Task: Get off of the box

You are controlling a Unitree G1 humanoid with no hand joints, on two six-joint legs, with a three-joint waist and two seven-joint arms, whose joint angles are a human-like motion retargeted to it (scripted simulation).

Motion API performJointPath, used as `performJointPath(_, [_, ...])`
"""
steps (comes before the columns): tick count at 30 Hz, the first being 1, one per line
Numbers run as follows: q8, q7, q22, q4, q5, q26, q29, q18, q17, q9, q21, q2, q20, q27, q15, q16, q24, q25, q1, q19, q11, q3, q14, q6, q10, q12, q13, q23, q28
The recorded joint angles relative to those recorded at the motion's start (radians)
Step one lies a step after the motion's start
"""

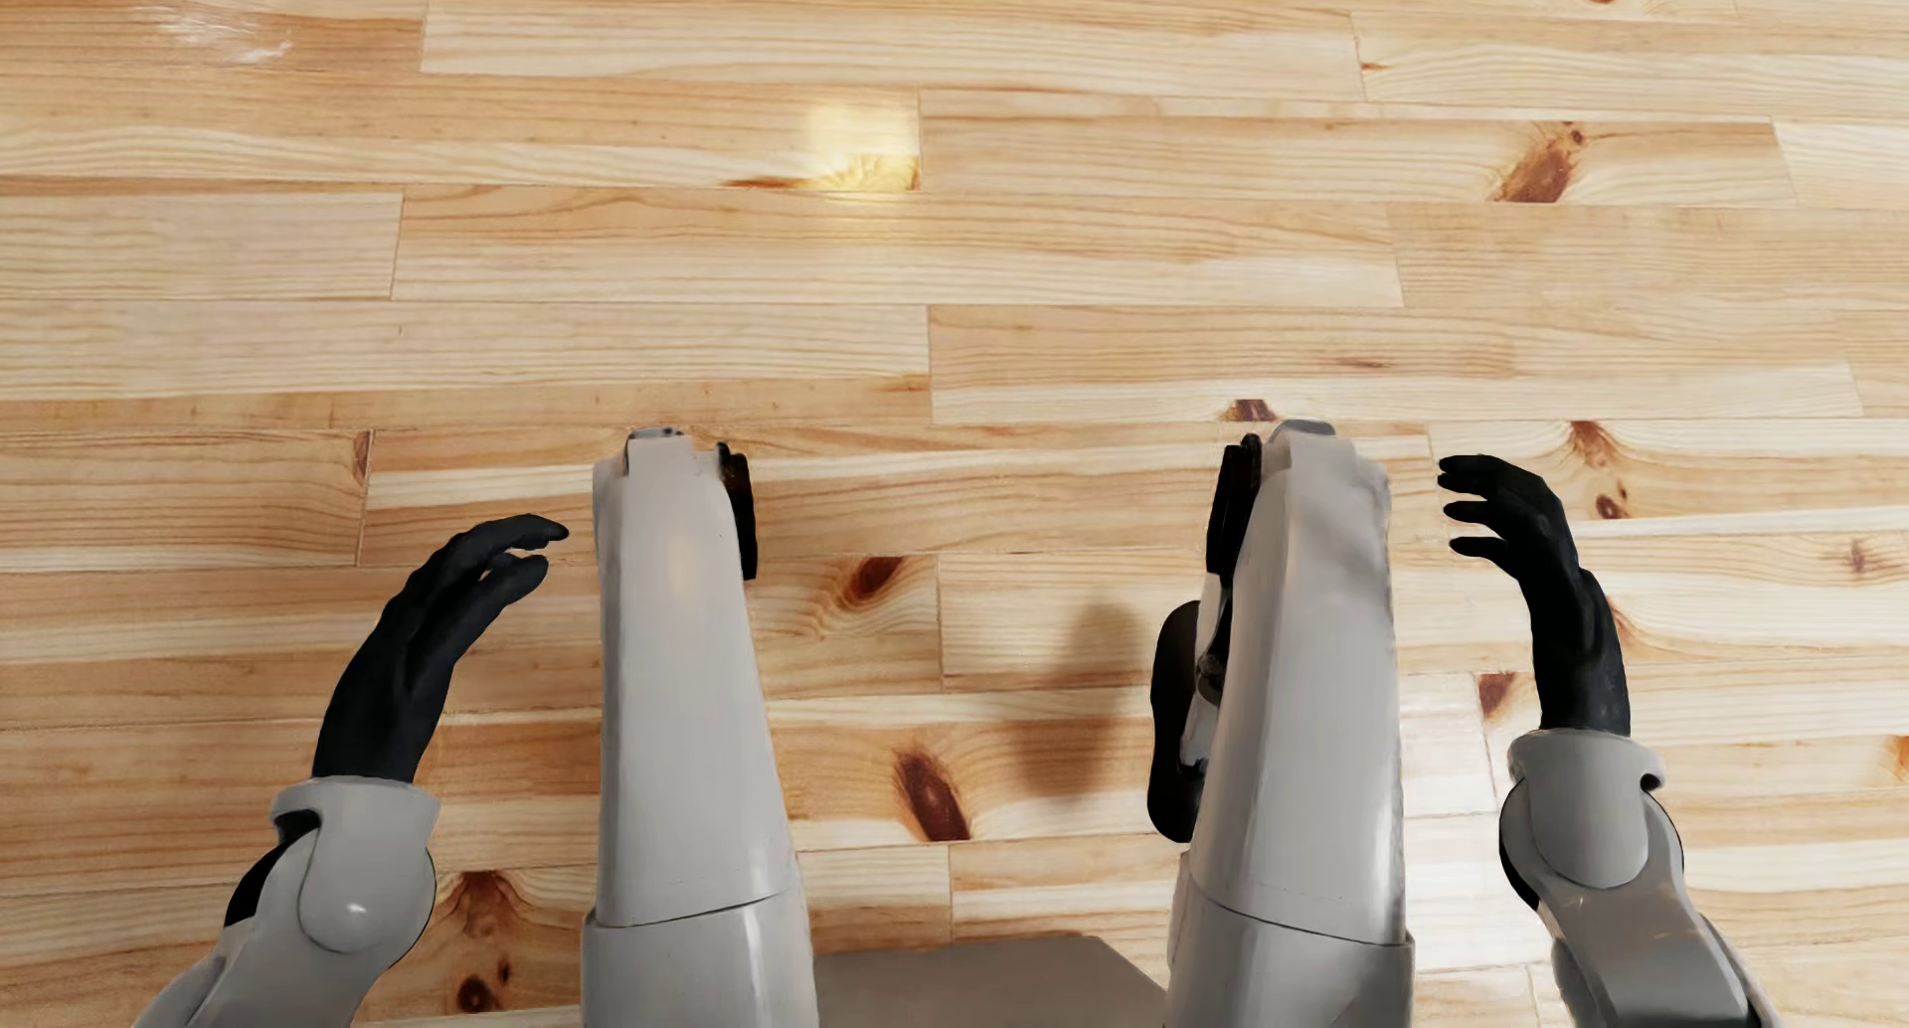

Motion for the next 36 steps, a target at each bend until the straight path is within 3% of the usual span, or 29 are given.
performJointPath(1, [0.005, -0.003, -0.075, -0.004, -0.004, -0.032, -0.067, -0.002, -0.055, 0.017, 0.006, -0.032, -0.036, -0.046, -0.006, 0.054, 0.031, -0.018, -0.035, 0.010, 0.003, -0.001, -0.003, 0.008, 0.004, -0.051, -0.033, -0.120, 0.089])
performJointPath(2, [0.012, -0.006, -0.133, -0.008, -0.008, -0.062, -0.071, -0.006, -0.122, 0.036, 0.020, -0.064, -0.095, -0.071, -0.011, 0.115, 0.064, -0.050, -0.069, 0.021, 0.004, 0.000, -0.008, 0.018, 0.006, -0.137, -0.078, -0.222, 0.120])
performJointPath(4, [0.022, -0.007, -0.202, -0.009, -0.012, -0.102, 0.070, -0.017, -0.291, 0.083, 0.089, -0.125, -0.303, -0.089, -0.020, 0.238, 0.104, -0.085, -0.130, 0.035, 0.002, 0.005, -0.017, 0.032, 0.004, -0.408, -0.211, -0.366, 0.059])
performJointPath(5, [0.027, -0.007, -0.221, -0.013, -0.020, -0.116, 0.172, -0.022, -0.386, 0.104, 0.157, -0.154, -0.466, -0.084, -0.026, 0.295, 0.100, -0.070, -0.160, 0.040, 0.002, 0.007, -0.021, 0.040, 0.003, -0.592, -0.301, -0.414, 0.009])
performJointPath(6, [0.033, -0.004, -0.230, -0.016, -0.024, -0.131, 0.217, -0.028, -0.474, 0.128, 0.266, -0.177, -0.670, -0.097, -0.036, 0.340, 0.086, -0.050, -0.183, 0.044, 0.000, 0.008, -0.026, 0.042, -0.001, -0.809, -0.418, -0.440, -0.029])
performJointPath(7, [0.034, -0.003, -0.233, -0.013, -0.020, -0.155, 0.193, -0.034, -0.543, 0.144, 0.398, -0.202, -0.884, -0.122, -0.044, 0.369, 0.075, -0.020, -0.206, 0.043, -0.002, 0.009, -0.034, 0.041, -0.003, -1.035, -0.549, -0.445, -0.069])
performJointPath(9, [0.028, 0.000, -0.243, -0.014, -0.015, -0.183, 0.151, -0.036, -0.622, 0.190, 0.641, -0.231, -1.237, -0.144, -0.059, 0.379, 0.034, 0.033, -0.233, 0.035, -0.018, 0.007, -0.049, 0.039, -0.020, -1.413, -0.852, -0.432, 0.017])
performJointPath(11, [0.022, 0.004, -0.244, -0.021, -0.008, -0.197, 0.079, -0.031, -0.630, 0.224, 0.874, -0.234, -1.397, -0.175, -0.077, 0.351, 0.016, 0.054, -0.235, 0.035, -0.051, 0.007, -0.061, 0.036, -0.052, -1.586, -1.109, -0.417, 0.098])
performJointPath(12, [0.016, 0.008, -0.235, -0.028, 0.003, -0.198, 0.081, -0.023, -0.625, 0.229, 0.934, -0.231, -1.408, -0.176, -0.077, 0.337, 0.023, 0.053, -0.231, 0.026, -0.080, 0.008, -0.060, 0.036, -0.080, -1.598, -1.166, -0.417, 0.109])
performJointPath(14, [0.006, 0.023, -0.176, -0.037, 0.028, -0.196, 0.084, -0.008, -0.565, 0.228, 0.937, -0.196, -1.342, -0.164, -0.071, 0.296, 0.045, 0.030, -0.194, 0.004, -0.172, 0.005, -0.050, 0.038, -0.171, -1.541, -1.168, -0.368, 0.104])
performJointPath(17, [-0.029, 0.060, 0.024, -0.039, 0.055, -0.197, 0.158, 0.016, -0.424, 0.190, 0.861, -0.057, -1.178, -0.140, -0.036, 0.178, 0.112, -0.058, -0.064, -0.036, -0.397, 0.004, -0.008, 0.035, -0.391, -1.355, -1.053, -0.177, 0.010])
performJointPath(20, [-0.072, 0.107, 0.368, -0.032, 0.084, -0.221, 0.307, 0.045, -0.204, 0.128, 0.790, 0.168, -1.004, -0.115, 0.029, -0.032, 0.217, -0.200, 0.145, -0.077, -0.690, -0.001, 0.056, 0.035, -0.667, -1.166, -0.953, 0.151, -0.131])
performJointPath(22, [-0.099, 0.145, 0.648, -0.023, 0.099, -0.234, 0.420, 0.056, -0.035, 0.068, 0.746, 0.344, -0.899, -0.106, 0.076, -0.205, 0.279, -0.296, 0.311, -0.094, -0.895, -0.001, 0.099, 0.034, -0.856, -1.064, -0.897, 0.433, -0.269])
performJointPath(24, [-0.134, 0.195, 0.869, -0.012, 0.104, -0.237, 0.480, 0.058, 0.130, 0.000, 0.725, 0.529, -0.839, -0.089, 0.132, -0.341, 0.344, -0.400, 0.482, -0.101, -1.096, -0.006, 0.147, 0.033, -1.036, -0.973, -0.845, 0.714, -0.385])
performJointPath(25, [-0.149, 0.214, 0.932, -0.012, 0.108, -0.217, 0.533, 0.062, 0.196, -0.044, 0.713, 0.621, -0.808, -0.062, 0.163, -0.388, 0.355, -0.434, 0.572, -0.101, -1.197, -0.006, 0.171, 0.027, -1.130, -0.925, -0.811, 0.816, -0.471])
performJointPath(26, [-0.162, 0.236, 0.987, -0.008, 0.119, -0.161, 0.573, 0.069, 0.246, -0.091, 0.701, 0.720, -0.759, -0.024, 0.195, -0.421, 0.313, -0.449, 0.667, -0.105, -1.303, -0.003, 0.191, 0.020, -1.222, -0.866, -0.765, 0.875, -0.513])
performJointPath(28, [-0.181, 0.276, 1.030, -0.026, 0.144, -0.061, 0.612, 0.097, 0.280, -0.189, 0.644, 0.927, -0.656, 0.035, 0.248, -0.448, 0.206, -0.412, 0.856, -0.129, -1.515, 0.005, 0.228, 0.011, -1.400, -0.726, -0.643, 0.916, -0.529])
performJointPath(30, [-0.195, 0.310, 0.983, -0.057, 0.157, -0.056, 0.599, 0.124, 0.268, -0.299, 0.563, 1.112, -0.570, 0.072, 0.288, -0.418, 0.132, -0.322, 1.026, -0.149, -1.695, 0.006, 0.257, 0.004, -1.561, -0.591, -0.501, 0.922, -0.546])
performJointPath(32, [-0.215, 0.335, 0.906, -0.076, 0.163, -0.060, 0.562, 0.137, 0.237, -0.412, 0.478, 1.260, -0.498, 0.094, 0.314, -0.369, 0.102, -0.236, 1.158, -0.158, -1.841, 0.006, 0.272, 0.004, -1.685, -0.470, -0.366, 0.917, -0.546])
performJointPath(36, [-0.253, 0.393, 0.905, -0.085, 0.165, -0.078, 0.502, 0.138, 0.209, -0.546, 0.335, 1.468, -0.308, 0.068, 0.292, -0.318, 0.063, -0.195, 1.376, -0.139, -1.957, 0.019, 0.269, -0.002, -1.834, -0.281, -0.181, 0.960, -0.512])
